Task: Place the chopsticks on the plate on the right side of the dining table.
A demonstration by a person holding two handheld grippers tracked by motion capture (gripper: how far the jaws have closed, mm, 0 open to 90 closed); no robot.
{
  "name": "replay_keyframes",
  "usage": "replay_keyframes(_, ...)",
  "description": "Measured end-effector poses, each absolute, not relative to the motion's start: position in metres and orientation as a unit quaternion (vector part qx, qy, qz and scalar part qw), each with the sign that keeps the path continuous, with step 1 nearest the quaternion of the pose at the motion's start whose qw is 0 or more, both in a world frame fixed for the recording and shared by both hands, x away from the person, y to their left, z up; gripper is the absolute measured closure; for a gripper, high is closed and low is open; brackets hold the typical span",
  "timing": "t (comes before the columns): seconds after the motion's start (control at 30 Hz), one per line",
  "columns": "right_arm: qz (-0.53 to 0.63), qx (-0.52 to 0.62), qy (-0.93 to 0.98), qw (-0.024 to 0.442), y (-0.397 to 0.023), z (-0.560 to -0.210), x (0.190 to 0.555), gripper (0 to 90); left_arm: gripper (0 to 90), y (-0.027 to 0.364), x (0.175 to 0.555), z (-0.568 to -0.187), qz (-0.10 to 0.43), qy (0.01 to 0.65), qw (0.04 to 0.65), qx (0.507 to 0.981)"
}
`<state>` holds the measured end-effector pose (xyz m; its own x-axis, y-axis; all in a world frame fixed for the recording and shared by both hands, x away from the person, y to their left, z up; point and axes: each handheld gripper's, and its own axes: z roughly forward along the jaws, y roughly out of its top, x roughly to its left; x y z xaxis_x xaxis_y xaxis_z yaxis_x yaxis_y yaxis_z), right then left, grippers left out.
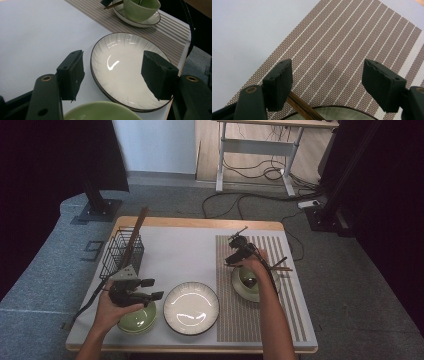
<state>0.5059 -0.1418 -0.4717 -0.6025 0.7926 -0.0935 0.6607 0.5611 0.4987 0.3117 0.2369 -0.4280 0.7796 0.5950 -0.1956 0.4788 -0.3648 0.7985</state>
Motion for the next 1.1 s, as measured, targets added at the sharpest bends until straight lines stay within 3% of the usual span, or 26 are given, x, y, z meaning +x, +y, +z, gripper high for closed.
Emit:
replay_keyframes(0.63,0.223,0.398,0.876,0.153,-0.140,-0.468,0.503,23.8,34.6,0.237,0.312,-0.428,0.062,0.326,0.459,0.824)
replay_keyframes(1.1,0.287,0.426,0.839,0.179,-0.166,-0.434,0.485,23.3,34.6,0.237,0.311,-0.427,0.065,0.326,0.459,0.824)
